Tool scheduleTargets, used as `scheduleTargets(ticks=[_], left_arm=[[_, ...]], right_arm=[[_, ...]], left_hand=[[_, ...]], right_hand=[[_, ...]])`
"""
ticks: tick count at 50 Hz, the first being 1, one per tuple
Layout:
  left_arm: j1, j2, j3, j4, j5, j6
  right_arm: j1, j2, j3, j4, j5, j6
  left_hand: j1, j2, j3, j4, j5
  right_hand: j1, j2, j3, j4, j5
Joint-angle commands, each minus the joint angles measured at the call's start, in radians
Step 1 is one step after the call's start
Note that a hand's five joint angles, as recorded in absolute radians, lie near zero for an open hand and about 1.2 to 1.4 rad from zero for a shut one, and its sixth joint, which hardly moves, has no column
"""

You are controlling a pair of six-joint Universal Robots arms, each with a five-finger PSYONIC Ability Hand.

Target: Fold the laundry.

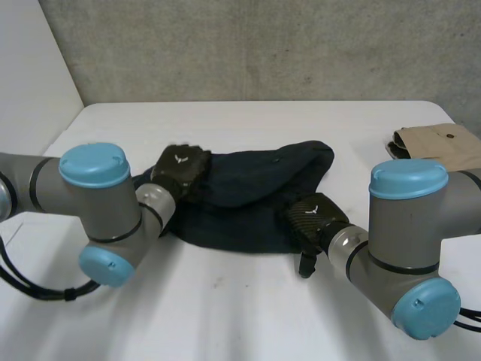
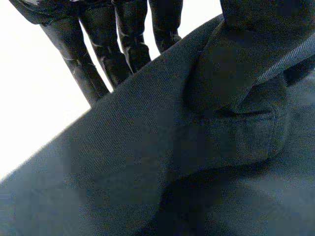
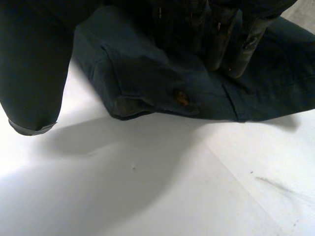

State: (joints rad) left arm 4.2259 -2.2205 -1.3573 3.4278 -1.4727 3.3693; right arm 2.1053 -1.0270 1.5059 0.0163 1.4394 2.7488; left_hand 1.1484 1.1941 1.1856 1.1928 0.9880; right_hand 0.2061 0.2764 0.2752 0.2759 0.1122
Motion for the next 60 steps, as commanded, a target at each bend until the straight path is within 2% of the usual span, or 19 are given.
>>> scheduleTargets(ticks=[1,2,3,4,5,6,7,8,9,11,15,19,25,35,45,50,54,60], left_arm=[[0.081,-0.162,0.379,0.132,-0.006,0.09],[0.082,-0.163,0.38,0.133,-0.006,0.09],[0.136,-0.292,0.616,0.14,-0.014,0.1],[0.143,-0.315,0.657,0.134,-0.015,0.102],[0.155,-0.408,0.832,0.102,-0.018,0.107],[0.155,-0.442,0.898,0.082,-0.018,0.107],[0.157,-0.474,0.95,0.061,-0.014,0.107],[0.157,-0.5,0.995,0.038,-0.011,0.107],[0.155,-0.499,0.994,0.034,-0.012,0.107],[0.152,-0.489,0.968,0.039,-0.011,0.107],[0.137,-0.417,0.807,0.057,-0.008,0.107],[0.126,-0.289,0.567,0.145,-0.017,0.111],[0.126,-0.121,0.276,0.206,-0.018,0.107],[0.135,0.143,-0.089,0.177,-0.018,0.098],[0.138,0.317,-0.295,0.139,-0.011,0.053],[0.131,0.378,-0.388,0.101,-0.008,0.055],[0.121,0.384,-0.44,0.045,0.012,0.061],[0.109,0.364,-0.456,-0.047,0.069,0.067]], right_arm=[[0.002,-0.001,-0.019,0.004,0.001,-0.014],[0.005,-0.001,-0.021,0.004,0.001,-0.017],[0.007,-0.001,-0.023,0.004,0.001,-0.023],[0.008,-0.001,-0.023,0.004,0.003,-0.024],[0.01,-0.001,-0.024,0.004,0.003,-0.026],[0.01,-0.001,-0.024,0.005,0.003,-0.024],[0.01,-0.001,-0.026,0.005,0.003,-0.026],[0.01,-0.001,-0.026,0.005,0.004,-0.026],[0.012,0.001,-0.026,0.005,0.004,-0.024],[0.012,0.001,-0.02,0.005,0.004,-0.024],[0.018,-0.001,-0.01,0.005,0.004,-0.024],[0.027,0.001,-0.003,0.005,0.004,-0.024],[0.025,-0.001,0.002,0.004,0.003,-0.024],[0.019,0.004,0.0,-0.018,0.003,-0.023],[0.024,0.039,-0.019,-0.078,0.024,-0.012],[0.025,0.071,-0.047,-0.085,0.039,-0.008],[0.033,0.097,-0.073,-0.085,0.044,-0.004],[0.041,0.134,-0.116,-0.082,0.044,0.049]], left_hand=[[0.248,0.202,0.211,0.203,0.234],[0.248,0.202,0.211,0.203,0.234],[0.248,0.202,0.211,0.203,0.234],[0.213,0.168,0.176,0.169,0.199],[-0.406,-0.452,-0.443,-0.45,-0.42],[-0.781,-0.827,-0.819,-0.826,-0.796],[-0.974,-1.02,-1.011,-1.018,-0.988],[-0.898,-0.944,-0.936,-0.943,-0.913],[-0.974,-1.02,-1.011,-1.018,-0.988],[-0.974,-1.02,-1.011,-1.018,-0.988],[-0.974,-1.02,-1.011,-1.018,-0.988],[-0.974,-1.02,-1.011,-1.018,-0.988],[-0.974,-1.02,-1.011,-1.018,-0.988],[-0.973,-1.019,-1.01,-1.017,-0.987],[-0.964,-1.01,-1.001,-1.009,-0.978],[-0.847,-0.893,-0.885,-0.892,-0.862],[-0.706,-0.752,-0.743,-0.751,-0.72],[-0.63,-0.675,-0.667,-0.674,-0.644]], right_hand=[[0.137,0.067,0.068,0.067,0.057],[0.137,0.067,0.068,0.067,0.057],[0.134,0.064,0.065,0.065,0.054],[0.134,0.064,0.065,0.065,0.054],[0.134,0.064,0.065,0.065,0.054],[0.134,0.064,0.065,0.065,0.054],[0.134,0.064,0.065,0.065,0.054],[0.131,0.061,0.062,0.062,0.051],[0.131,0.061,0.062,0.062,0.051],[0.131,0.061,0.062,0.062,0.051],[0.131,0.061,0.062,0.062,0.051],[0.131,0.061,0.062,0.062,0.051],[0.137,0.067,0.068,0.067,0.057],[0.216,0.146,0.147,0.147,0.136],[0.249,0.178,0.18,0.179,0.168],[0.263,0.193,0.194,0.194,0.183],[0.275,0.205,0.206,0.205,0.195],[0.339,0.269,0.27,0.27,0.259]])
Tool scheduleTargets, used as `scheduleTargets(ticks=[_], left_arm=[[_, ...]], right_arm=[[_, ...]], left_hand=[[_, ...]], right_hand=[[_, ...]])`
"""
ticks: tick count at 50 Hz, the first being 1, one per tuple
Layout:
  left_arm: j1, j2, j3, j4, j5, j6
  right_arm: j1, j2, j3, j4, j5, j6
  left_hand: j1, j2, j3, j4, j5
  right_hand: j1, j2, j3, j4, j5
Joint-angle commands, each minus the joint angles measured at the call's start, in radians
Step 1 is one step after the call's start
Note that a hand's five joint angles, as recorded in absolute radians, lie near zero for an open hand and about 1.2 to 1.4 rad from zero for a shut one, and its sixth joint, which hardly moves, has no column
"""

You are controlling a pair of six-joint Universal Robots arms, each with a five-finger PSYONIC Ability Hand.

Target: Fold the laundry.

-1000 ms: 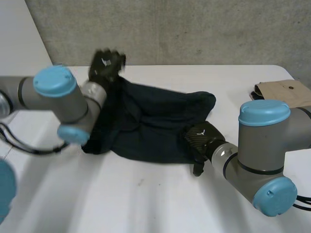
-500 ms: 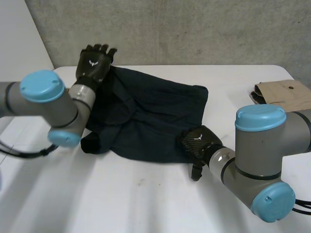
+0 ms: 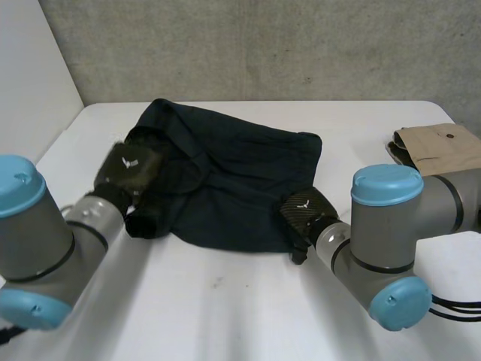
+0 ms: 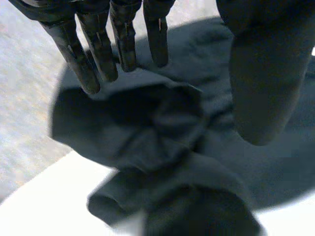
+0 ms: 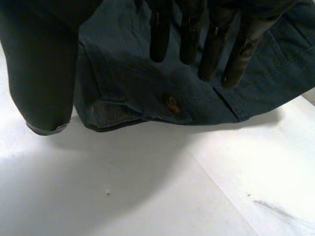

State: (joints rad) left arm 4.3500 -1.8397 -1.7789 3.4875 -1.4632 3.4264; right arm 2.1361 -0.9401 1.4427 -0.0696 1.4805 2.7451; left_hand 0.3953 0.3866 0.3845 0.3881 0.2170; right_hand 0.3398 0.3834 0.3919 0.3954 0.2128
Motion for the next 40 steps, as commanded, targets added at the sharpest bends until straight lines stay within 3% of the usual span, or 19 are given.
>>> scheduleTargets(ticks=[1,11,18,20,24,25,33,40], left_arm=[[-0.015,-0.026,-0.033,-0.114,0.061,0.01],[0.0,-0.141,0.061,-0.113,0.046,0.011],[0.02,-0.272,0.142,-0.048,-0.038,0.121],[0.03,-0.294,0.15,-0.035,-0.069,0.171],[0.049,-0.311,0.151,-0.019,-0.111,0.275],[0.048,-0.309,0.15,-0.015,-0.108,0.298],[0.033,-0.239,0.138,-0.01,-0.105,0.324],[0.027,-0.039,0.116,-0.057,-0.108,0.295]], right_arm=[[0.011,0.05,-0.059,0.005,0.003,0.059],[0.034,0.093,-0.123,0.011,0.004,0.076],[0.036,0.126,-0.171,0.016,0.01,0.074],[0.036,0.129,-0.177,0.025,0.021,0.071],[0.034,0.118,-0.179,0.034,0.046,0.067],[0.034,0.115,-0.179,0.036,0.049,0.065],[0.022,0.0,-0.177,0.117,0.044,0.05],[0.021,-0.15,-0.182,0.232,0.037,-0.082]], left_hand=[[0.121,0.129,0.131,0.128,0.124],[0.115,0.123,0.125,0.122,0.118],[0.121,0.129,0.131,0.128,0.124],[0.135,0.144,0.146,0.142,0.139],[0.276,0.284,0.287,0.283,0.28],[0.442,0.451,0.453,0.449,0.446],[1.0,1.009,1.011,1.007,1.004],[1.001,1.01,1.012,1.008,1.005]], right_hand=[[0.218,0.174,0.166,0.162,0.17],[0.344,0.3,0.292,0.288,0.296],[0.793,0.749,0.74,0.737,0.745],[1.056,1.012,1.004,1.0,1.008],[1.056,1.013,1.004,1.001,1.009],[1.056,1.013,1.004,1.001,1.009],[1.056,1.013,1.004,1.001,1.009],[1.056,1.013,1.004,1.001,1.009]])
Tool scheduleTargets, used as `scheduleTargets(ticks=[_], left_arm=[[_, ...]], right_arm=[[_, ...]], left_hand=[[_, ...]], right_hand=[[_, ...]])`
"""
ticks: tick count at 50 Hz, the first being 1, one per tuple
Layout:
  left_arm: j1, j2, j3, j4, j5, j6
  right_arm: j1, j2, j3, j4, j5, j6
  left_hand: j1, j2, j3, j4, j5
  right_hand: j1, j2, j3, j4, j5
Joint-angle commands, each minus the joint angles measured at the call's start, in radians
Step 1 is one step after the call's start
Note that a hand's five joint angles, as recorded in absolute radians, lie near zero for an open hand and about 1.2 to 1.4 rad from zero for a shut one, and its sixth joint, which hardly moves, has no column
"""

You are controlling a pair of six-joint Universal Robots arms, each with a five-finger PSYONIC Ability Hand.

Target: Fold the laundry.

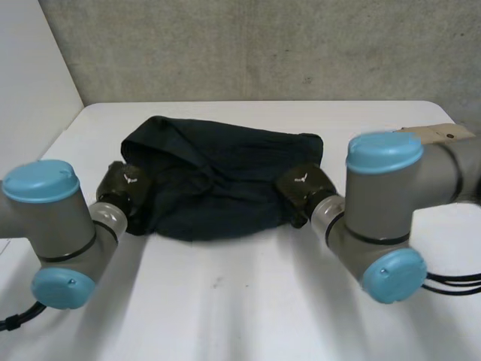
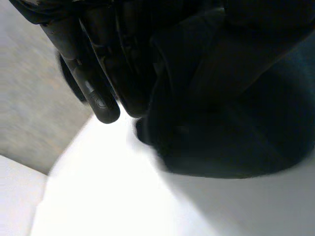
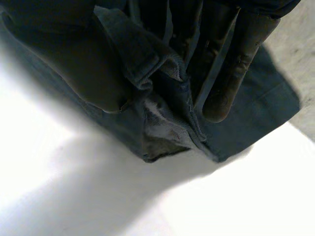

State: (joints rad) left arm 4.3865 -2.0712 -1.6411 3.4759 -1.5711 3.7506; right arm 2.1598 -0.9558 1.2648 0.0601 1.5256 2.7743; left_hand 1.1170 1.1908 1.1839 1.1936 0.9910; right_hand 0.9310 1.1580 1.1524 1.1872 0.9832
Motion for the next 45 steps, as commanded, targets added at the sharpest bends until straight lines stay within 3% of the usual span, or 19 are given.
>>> scheduleTargets(ticks=[1,8,15,21,35,41,45], left_arm=[[-0.013,0.226,-0.022,-0.058,-0.001,-0.041],[-0.019,0.466,0.032,-0.141,0.002,-0.257],[-0.013,0.523,0.08,-0.245,0.002,-0.327],[-0.021,0.406,0.092,-0.285,-0.004,-0.342],[-0.033,-0.005,0.309,-0.284,-0.007,-0.348],[-0.036,-0.087,0.512,-0.25,-0.009,-0.348],[-0.042,-0.092,0.685,-0.154,-0.018,-0.348]], right_arm=[[-0.003,-0.15,-0.007,0.112,-0.008,-0.122],[-0.038,-0.293,-0.08,0.185,-0.007,-0.193],[-0.116,-0.35,-0.191,0.29,-0.031,-0.225],[-0.182,-0.311,-0.231,0.369,-0.068,-0.228],[-0.189,-0.015,-0.277,0.356,-0.068,-0.2],[-0.187,0.072,-0.43,0.209,-0.032,-0.156],[-0.186,0.095,-0.594,-0.025,0.028,-0.134]], left_hand=[[0.279,0.205,0.212,0.203,0.231],[0.279,0.205,0.212,0.203,0.231],[0.279,0.205,0.212,0.203,0.231],[0.279,0.205,0.212,0.203,0.231],[0.279,0.205,0.212,0.203,0.231],[0.279,0.205,0.212,0.203,0.231],[0.279,0.205,0.212,0.203,0.231]], right_hand=[[0.465,0.238,0.244,0.209,0.239],[0.465,0.238,0.244,0.209,0.239],[0.465,0.238,0.244,0.209,0.239],[0.465,0.238,0.244,0.209,0.239],[0.465,0.238,0.244,0.209,0.239],[0.465,0.238,0.244,0.209,0.239],[0.465,0.238,0.244,0.209,0.239]])
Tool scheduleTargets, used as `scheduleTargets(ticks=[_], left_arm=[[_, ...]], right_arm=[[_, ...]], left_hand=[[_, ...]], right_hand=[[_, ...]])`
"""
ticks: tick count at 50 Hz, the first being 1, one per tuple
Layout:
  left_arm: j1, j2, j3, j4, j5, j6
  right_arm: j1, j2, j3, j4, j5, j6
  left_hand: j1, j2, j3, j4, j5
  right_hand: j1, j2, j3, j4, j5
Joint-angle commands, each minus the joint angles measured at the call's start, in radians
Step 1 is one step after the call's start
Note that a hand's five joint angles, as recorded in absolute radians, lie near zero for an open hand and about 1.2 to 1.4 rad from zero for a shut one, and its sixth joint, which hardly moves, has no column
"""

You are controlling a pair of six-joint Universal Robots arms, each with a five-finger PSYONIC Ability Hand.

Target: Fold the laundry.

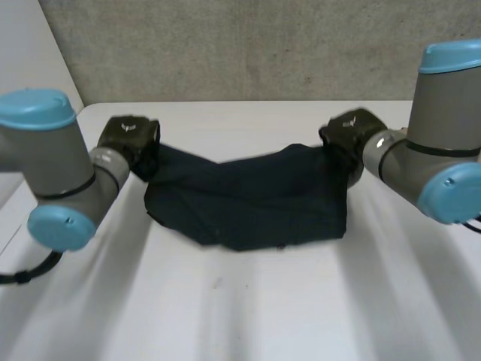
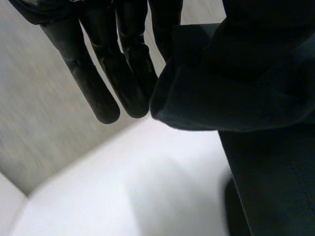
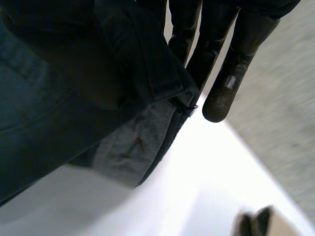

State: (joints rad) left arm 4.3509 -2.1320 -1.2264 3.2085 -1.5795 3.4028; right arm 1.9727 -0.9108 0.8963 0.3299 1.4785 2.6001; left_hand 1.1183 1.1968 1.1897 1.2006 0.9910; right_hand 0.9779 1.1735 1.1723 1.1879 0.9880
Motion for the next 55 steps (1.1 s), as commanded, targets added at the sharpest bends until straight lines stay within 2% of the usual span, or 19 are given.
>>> scheduleTargets(ticks=[1,4,6,11,14,18,26,31,36,41,48,50,53,55], left_arm=[[-0.007,-0.031,0.303,0.14,-0.016,0.0],[-0.008,-0.022,0.398,0.253,-0.072,0.001],[-0.01,-0.002,0.433,0.321,-0.129,0.001],[-0.036,0.037,0.406,0.344,-0.174,0.0],[-0.054,0.082,0.294,0.307,-0.174,-0.002],[-0.063,0.182,0.101,0.257,-0.171,-0.016],[-0.128,0.351,-0.211,0.113,-0.171,-0.031],[-0.142,0.411,-0.304,0.024,-0.169,-0.056],[-0.134,0.432,-0.358,-0.003,-0.166,-0.105],[-0.122,0.399,-0.372,-0.001,-0.163,-0.132],[-0.117,0.176,-0.289,0.004,-0.166,-0.142],[-0.116,0.098,-0.236,0.008,-0.168,-0.142],[-0.113,0.034,-0.174,0.011,-0.169,-0.14],[-0.111,-0.011,-0.115,0.014,-0.169,-0.14]], right_arm=[[0.002,0.05,-0.25,-0.345,0.08,0.04],[0.003,0.041,-0.301,-0.536,0.089,0.049],[0.003,0.03,-0.313,-0.607,0.094,0.049],[0.003,-0.011,-0.31,-0.606,0.092,0.052],[0.003,-0.028,-0.294,-0.485,0.08,0.051],[0.002,-0.065,-0.255,-0.202,0.025,0.043],[-0.014,-0.125,-0.134,0.213,-0.026,-0.014],[-0.014,-0.174,-0.041,0.348,-0.032,-0.093],[-0.014,-0.192,0.009,0.33,-0.061,-0.133],[-0.011,-0.105,-0.007,0.319,-0.057,-0.133],[0.002,0.133,-0.121,0.207,0.008,-0.092],[0.002,0.167,-0.142,0.16,0.035,-0.066],[0.003,0.21,-0.174,0.049,0.068,-0.012],[0.003,0.217,-0.175,-0.004,0.069,0.012]], left_hand=[[0.278,0.199,0.207,0.196,0.231],[0.278,0.199,0.207,0.196,0.231],[0.278,0.199,0.207,0.196,0.231],[0.278,0.199,0.207,0.196,0.231],[0.278,0.199,0.207,0.196,0.231],[0.278,0.199,0.207,0.196,0.231],[0.278,0.199,0.207,0.196,0.231],[0.278,0.199,0.207,0.196,0.231],[0.278,0.199,0.207,0.196,0.231],[0.278,0.199,0.207,0.196,0.231],[0.1,0.021,0.028,0.017,0.052],[-0.05,-0.128,-0.121,-0.132,-0.097],[-0.091,-0.17,-0.163,-0.174,-0.139],[-0.211,-0.29,-0.283,-0.294,-0.259]], right_hand=[[0.418,0.223,0.224,0.208,0.234],[0.418,0.223,0.224,0.208,0.234],[0.418,0.223,0.224,0.208,0.234],[0.418,0.223,0.224,0.208,0.234],[0.418,0.223,0.224,0.208,0.234],[0.418,0.223,0.224,0.208,0.234],[0.418,0.223,0.224,0.208,0.234],[0.418,0.223,0.224,0.208,0.234],[0.418,0.223,0.224,0.208,0.234],[0.418,0.223,0.224,0.208,0.234],[0.418,0.223,0.224,0.208,0.234],[0.418,0.223,0.224,0.208,0.234],[0.418,0.223,0.224,0.208,0.234],[0.418,0.223,0.224,0.208,0.234]])
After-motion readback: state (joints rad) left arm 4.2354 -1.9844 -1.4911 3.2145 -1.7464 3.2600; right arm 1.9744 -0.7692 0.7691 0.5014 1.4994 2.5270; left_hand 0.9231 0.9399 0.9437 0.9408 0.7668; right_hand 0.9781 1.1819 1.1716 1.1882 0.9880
